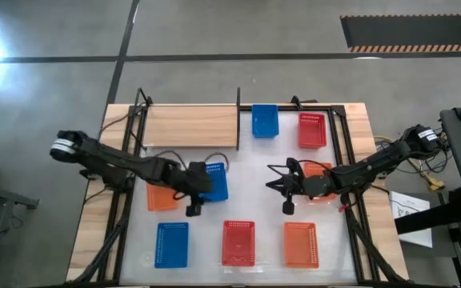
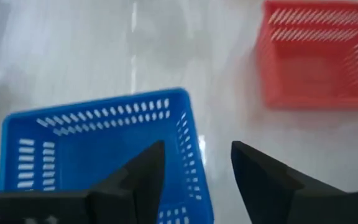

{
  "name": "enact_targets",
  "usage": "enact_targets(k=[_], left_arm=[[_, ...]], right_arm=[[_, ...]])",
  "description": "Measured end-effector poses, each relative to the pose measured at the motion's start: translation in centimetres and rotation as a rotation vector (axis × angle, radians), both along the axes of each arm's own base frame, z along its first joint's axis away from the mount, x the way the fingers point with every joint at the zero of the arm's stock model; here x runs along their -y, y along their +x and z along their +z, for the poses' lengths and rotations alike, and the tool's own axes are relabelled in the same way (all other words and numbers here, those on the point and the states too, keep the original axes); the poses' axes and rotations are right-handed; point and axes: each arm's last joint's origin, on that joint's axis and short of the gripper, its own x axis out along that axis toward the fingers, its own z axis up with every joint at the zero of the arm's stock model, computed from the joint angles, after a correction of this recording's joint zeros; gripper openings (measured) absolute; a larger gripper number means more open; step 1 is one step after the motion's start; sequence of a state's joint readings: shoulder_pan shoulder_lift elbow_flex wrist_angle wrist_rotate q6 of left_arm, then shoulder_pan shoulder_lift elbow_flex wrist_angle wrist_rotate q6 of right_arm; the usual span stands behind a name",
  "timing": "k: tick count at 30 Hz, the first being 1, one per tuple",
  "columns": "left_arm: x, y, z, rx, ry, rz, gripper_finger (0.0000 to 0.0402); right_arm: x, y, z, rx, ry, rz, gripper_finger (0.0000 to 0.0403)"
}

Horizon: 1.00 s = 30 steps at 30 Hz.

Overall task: Stack baskets on shelf by color
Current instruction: Stack the middle blue bin on top of the top right blue bin

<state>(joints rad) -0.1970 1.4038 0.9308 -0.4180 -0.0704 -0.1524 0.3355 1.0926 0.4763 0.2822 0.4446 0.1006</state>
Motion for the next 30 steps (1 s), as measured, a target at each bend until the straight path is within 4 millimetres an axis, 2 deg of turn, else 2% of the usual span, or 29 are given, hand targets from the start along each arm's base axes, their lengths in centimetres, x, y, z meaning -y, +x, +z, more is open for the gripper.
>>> enact_targets(k=[3,10,18,24,30], left_arm=[[0.7,1.1,-0.2,-0.084,0.034,0.001,0.0188],[1.9,3.3,-0.7,-0.155,0.025,0.004,0.0211],[2.1,4.1,-1.9,-0.232,0.075,0.006,0.0212],[2.0,4.2,-3.2,-0.308,0.107,0.040,0.0186],[2.0,4.4,-4.6,-0.375,0.125,0.039,0.0124]], right_arm=[[0.0,-0.1,0.1,0.004,-0.009,0.005,0.0009],[0.0,-0.1,0.3,0.006,-0.049,0.025,0.0009],[0.1,-0.2,0.7,0.020,-0.035,0.020,0.0009],[0.1,-0.3,0.5,0.008,-0.025,0.014,0.0009],[0.1,-0.2,0.6,0.011,-0.015,0.009,0.0009]])
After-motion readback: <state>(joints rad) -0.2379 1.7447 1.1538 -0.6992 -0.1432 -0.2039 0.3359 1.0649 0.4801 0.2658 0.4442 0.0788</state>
